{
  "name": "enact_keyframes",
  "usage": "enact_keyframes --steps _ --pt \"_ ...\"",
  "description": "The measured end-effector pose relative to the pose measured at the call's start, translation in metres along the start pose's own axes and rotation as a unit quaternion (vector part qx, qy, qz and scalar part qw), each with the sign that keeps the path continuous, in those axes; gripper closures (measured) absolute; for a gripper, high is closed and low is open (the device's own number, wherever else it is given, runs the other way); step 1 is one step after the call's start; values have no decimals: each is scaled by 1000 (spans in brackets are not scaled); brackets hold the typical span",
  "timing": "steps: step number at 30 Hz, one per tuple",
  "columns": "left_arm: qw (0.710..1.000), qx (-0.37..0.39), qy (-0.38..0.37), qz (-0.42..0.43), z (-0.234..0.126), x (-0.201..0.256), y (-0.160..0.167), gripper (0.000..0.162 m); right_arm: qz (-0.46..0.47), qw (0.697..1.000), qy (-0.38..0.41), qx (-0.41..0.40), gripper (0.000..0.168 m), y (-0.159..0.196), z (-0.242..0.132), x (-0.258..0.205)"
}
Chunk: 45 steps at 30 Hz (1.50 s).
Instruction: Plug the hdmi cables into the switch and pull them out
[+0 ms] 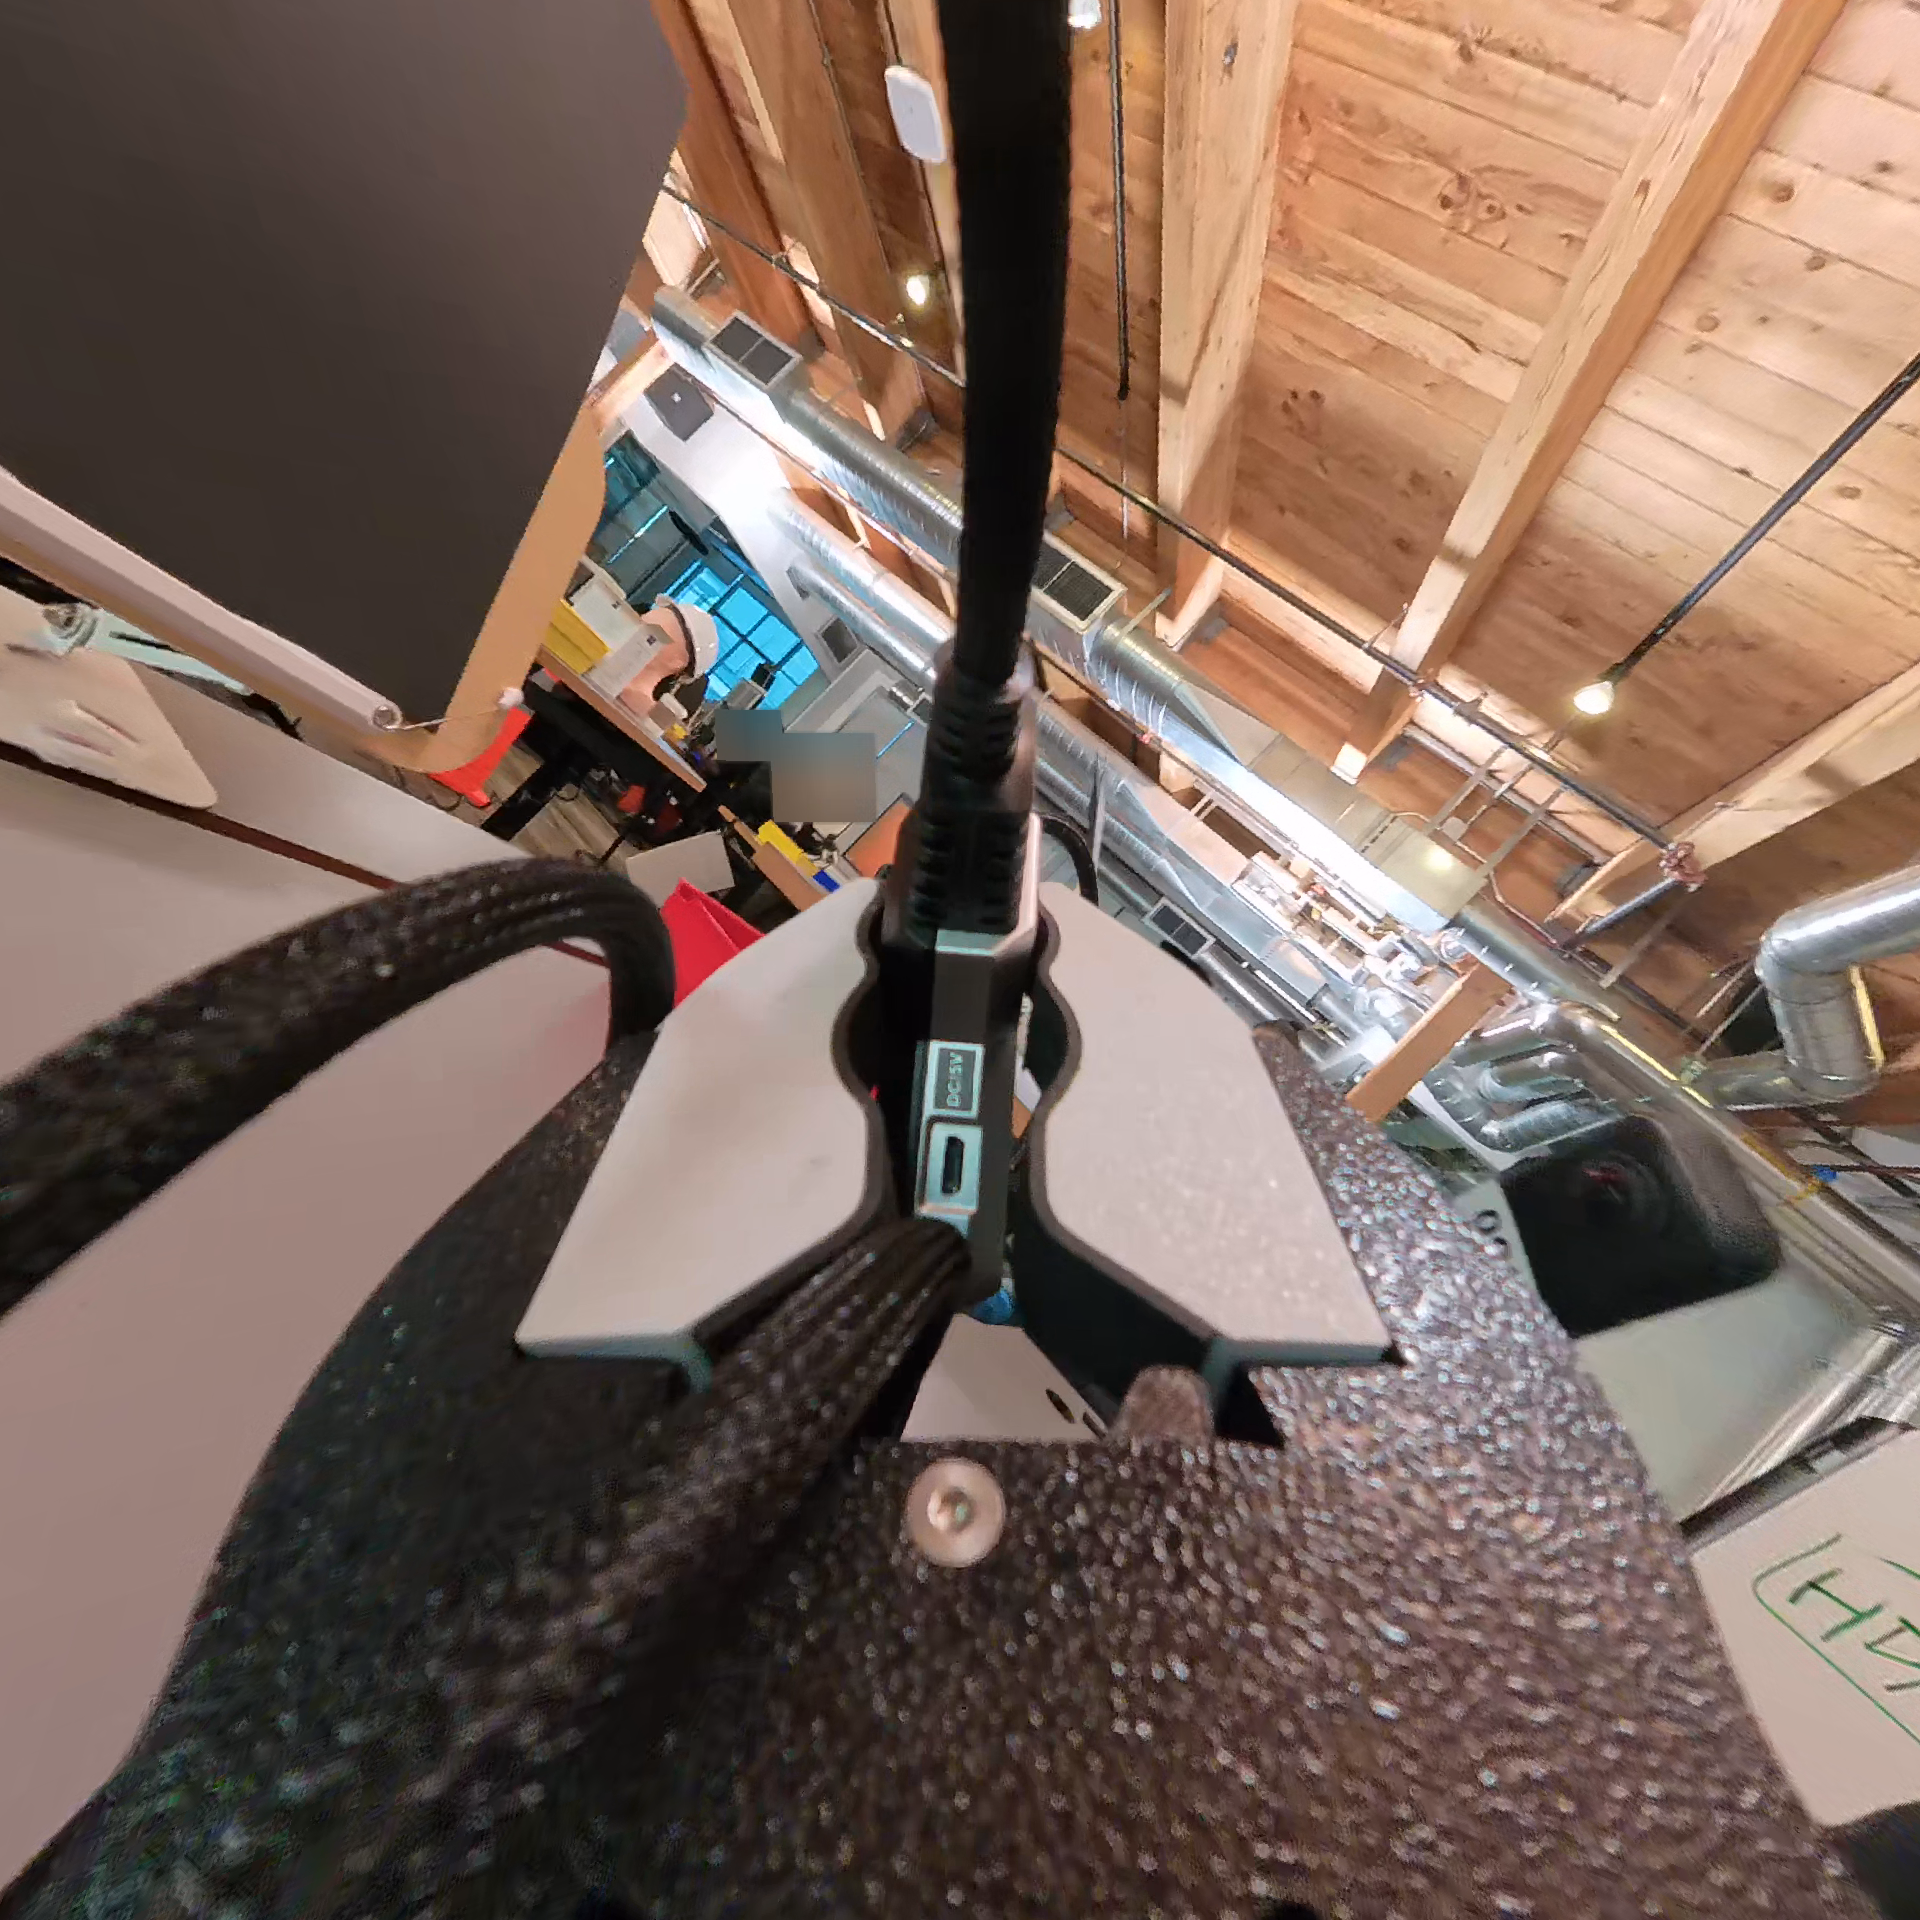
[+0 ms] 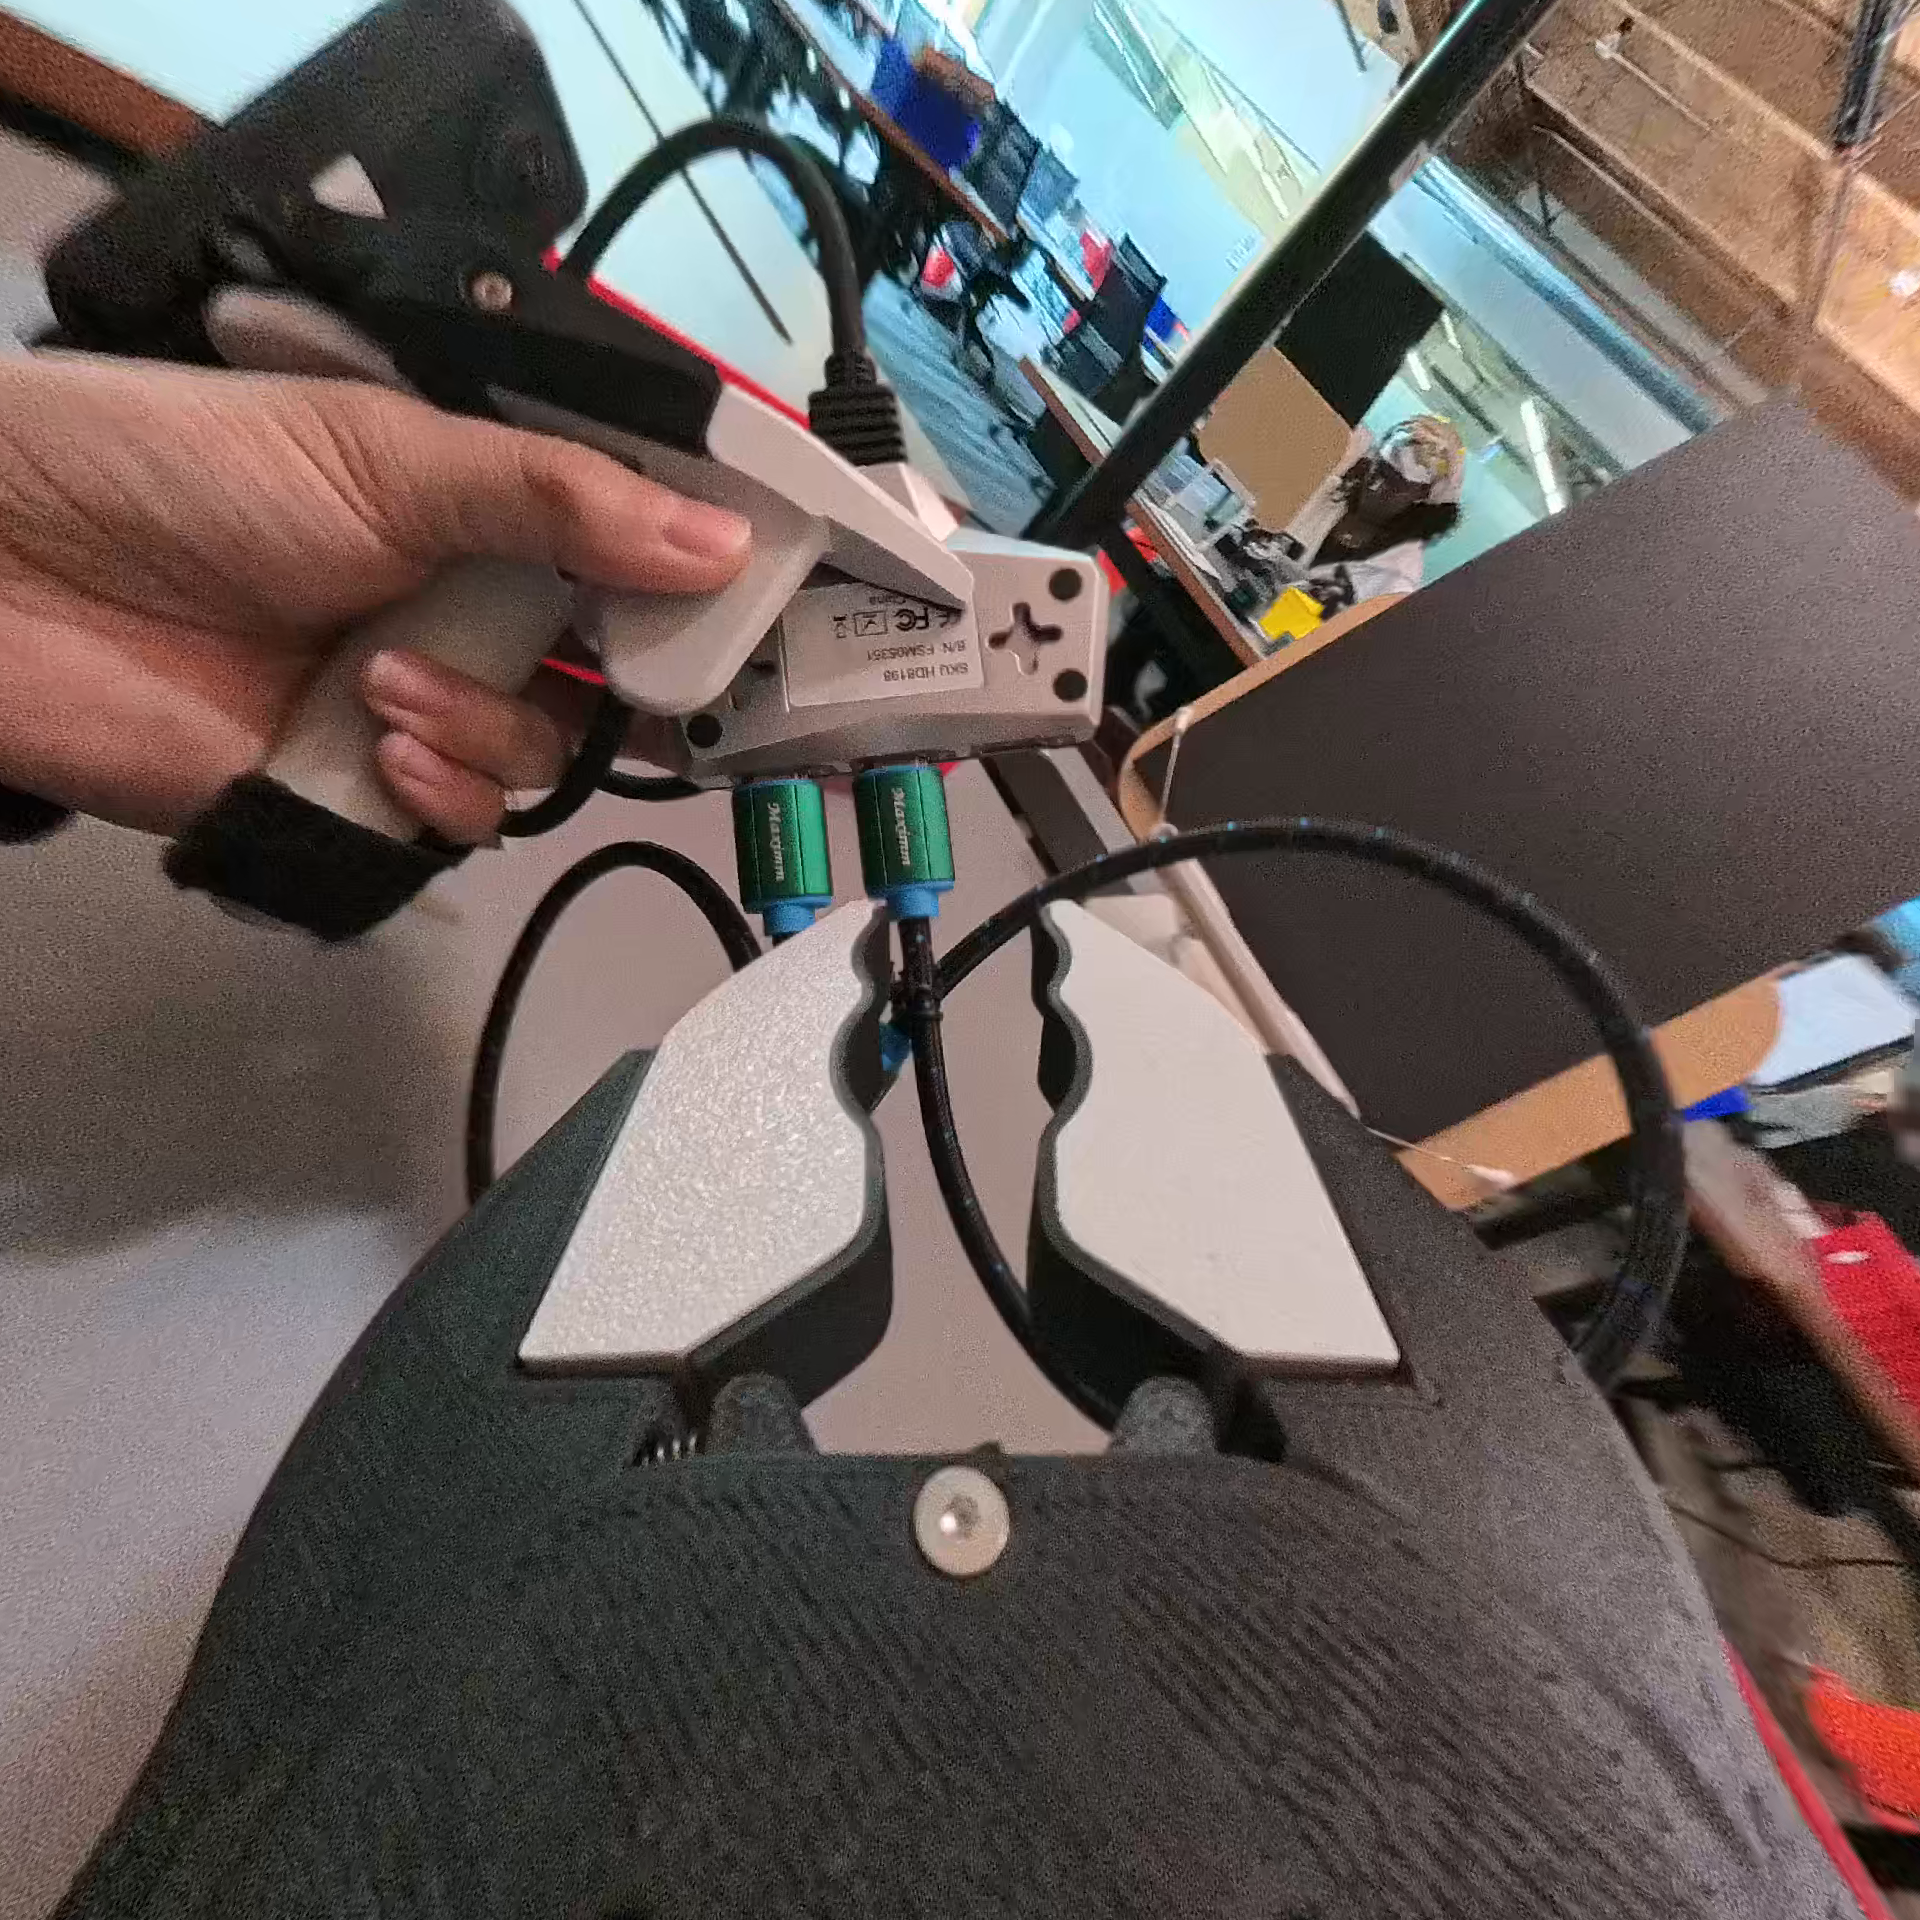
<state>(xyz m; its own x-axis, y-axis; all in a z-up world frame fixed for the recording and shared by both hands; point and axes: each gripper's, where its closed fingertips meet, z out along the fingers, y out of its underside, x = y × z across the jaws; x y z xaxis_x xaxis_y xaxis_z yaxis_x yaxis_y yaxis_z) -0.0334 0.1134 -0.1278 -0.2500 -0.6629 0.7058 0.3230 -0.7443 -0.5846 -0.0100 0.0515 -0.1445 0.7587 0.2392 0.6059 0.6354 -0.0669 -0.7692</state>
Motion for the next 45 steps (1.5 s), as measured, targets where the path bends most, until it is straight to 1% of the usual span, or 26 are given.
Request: enact_keyframes --steps 1,3,5,9,13,17,20,22,23,25,27,29,31,34,36,38,39,40,41,42,43,44,45 --pt "1000 1 9 -3 0 2 -2 140 14 1000 0 1 143 2 -1 3" --pt "999 -7 28 -14 1 10 -1 140 -16 1000 -6 -25 144 13 4 3" --pt "1000 -10 21 -1 2 10 1 140 -29 999 -25 -27 151 16 7 -3" --pt "1000 -11 20 -18 2 6 1 140 -53 998 -23 -24 154 17 12 -6" --pt "1000 -21 7 -7 0 -3 3 140 -86 996 -13 -25 147 18 13 -7" --pt "1000 -25 9 -11 2 -3 7 141 -46 998 -49 -4 144 10 9 -14" --pt "999 -29 21 -19 4 2 10 140 -57 997 -45 -39 148 23 13 -12" --pt "999 -37 23 -14 6 5 14 140 -54 996 -46 -55 158 31 18 -13" --pt "999 -39 21 -9 6 6 15 140 -51 996 -40 -58 159 33 19 -11" --pt "999 -40 22 -8 6 6 16 140 -40 997 -36 -51 160 32 19 -9" --pt "999 -38 28 -24 6 6 14 140 -10 999 -41 -31 161 28 18 -9" --pt "998 -40 31 -26 6 6 14 140 4 998 -51 -33 161 28 18 -9" --pt "998 -43 32 -25 6 5 15 140 5 997 -58 -42 161 30 18 -9" --pt "999 -34 32 -27 5 4 12 140 -4 998 -46 -42 161 27 19 -11" --pt "999 -34 26 -18 2 0 9 141 -28 998 -37 -32 161 24 21 -16" --pt "998 -48 20 -31 -1 -8 7 141 -45 998 -34 -28 161 25 24 -22" --pt "998 -37 17 -50 -4 -13 3 141 -50 997 -31 -40 161 28 26 -24" --pt "997 17 11 -70 -13 -22 -17 141 -73 994 -23 -74 161 40 25 -23" --pt "993 81 11 -90 -30 -32 -48 141 -90 991 -7 -99 161 56 20 -19" --pt "986 132 18 -100 -51 -42 -81 141 -62 994 -1 -94 162 66 13 -16" --pt "984 151 16 -88 -67 -48 -103 141 -9 996 -17 -83 162 72 7 -17" --pt "987 143 2 -73 -75 -51 -112 141 23 997 -28 -74 162 75 3 -16" --pt "989 134 -9 -55 -77 -49 -114 140 30 998 -24 -59 162 74 0 -12"
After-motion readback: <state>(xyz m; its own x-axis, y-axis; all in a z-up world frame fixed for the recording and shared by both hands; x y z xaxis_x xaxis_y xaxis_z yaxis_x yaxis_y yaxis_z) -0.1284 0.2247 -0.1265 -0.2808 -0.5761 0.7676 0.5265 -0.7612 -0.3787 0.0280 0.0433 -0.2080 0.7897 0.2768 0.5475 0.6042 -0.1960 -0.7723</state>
